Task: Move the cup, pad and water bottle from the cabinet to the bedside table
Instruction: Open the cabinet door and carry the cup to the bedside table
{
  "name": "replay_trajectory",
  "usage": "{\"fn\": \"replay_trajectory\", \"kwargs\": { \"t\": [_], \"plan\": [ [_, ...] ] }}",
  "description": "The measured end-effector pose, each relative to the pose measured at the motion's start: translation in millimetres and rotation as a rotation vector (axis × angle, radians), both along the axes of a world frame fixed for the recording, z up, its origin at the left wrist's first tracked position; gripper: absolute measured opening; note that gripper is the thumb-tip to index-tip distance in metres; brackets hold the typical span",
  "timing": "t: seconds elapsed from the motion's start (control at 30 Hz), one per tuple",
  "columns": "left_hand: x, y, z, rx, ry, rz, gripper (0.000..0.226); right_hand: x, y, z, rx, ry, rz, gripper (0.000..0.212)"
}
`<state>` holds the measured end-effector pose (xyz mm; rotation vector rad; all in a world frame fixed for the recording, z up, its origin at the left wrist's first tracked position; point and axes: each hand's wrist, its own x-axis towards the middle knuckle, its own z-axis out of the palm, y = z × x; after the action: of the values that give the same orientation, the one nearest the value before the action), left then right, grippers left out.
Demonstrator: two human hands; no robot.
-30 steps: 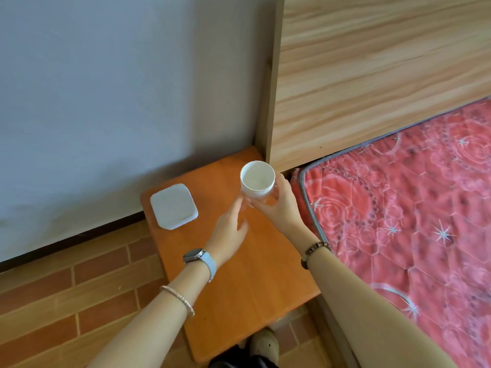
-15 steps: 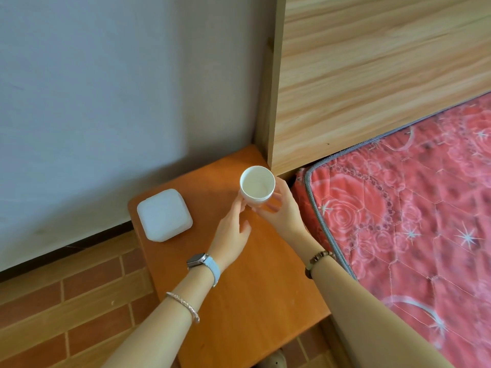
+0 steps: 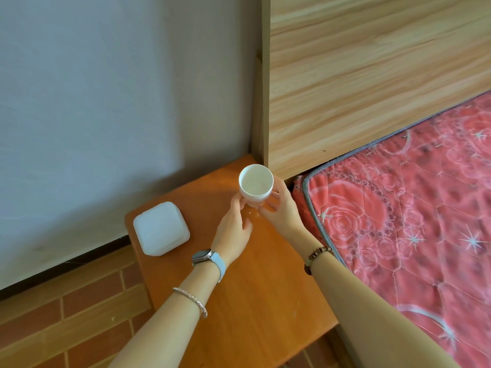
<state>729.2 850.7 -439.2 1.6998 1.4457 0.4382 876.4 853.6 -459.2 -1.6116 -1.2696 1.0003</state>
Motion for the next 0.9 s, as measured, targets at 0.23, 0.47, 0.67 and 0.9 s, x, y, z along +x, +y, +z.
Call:
{"fn": "replay_trajectory", "kwargs": {
  "t": [0.23,0.47,0.67,0.9],
  "plan": [
    [1.5,-9.2,6.1,0.024,0.093,-0.053,0.063,0.5,-9.7,11.9,-0.063,-0.056,-0.054,0.079],
    [-19.7,-38.4,80.2,0.244,0.350,-0.098,0.036,7.9,-54.5,91.3,-0.176,-0.126,-0.221,0.031],
    [-37.5,-69.3,195.9,0.361,0.464,-0.153,0.028,16.1,-100.6,214.1,-0.157,-0.484,-0.059,0.025],
    [-48.3,-105.8,297.5,0.499,0.488,-0.184,0.026,20.3,-152.0,316.4,-0.118,-0.784,0.095,0.024]
  ]
}}
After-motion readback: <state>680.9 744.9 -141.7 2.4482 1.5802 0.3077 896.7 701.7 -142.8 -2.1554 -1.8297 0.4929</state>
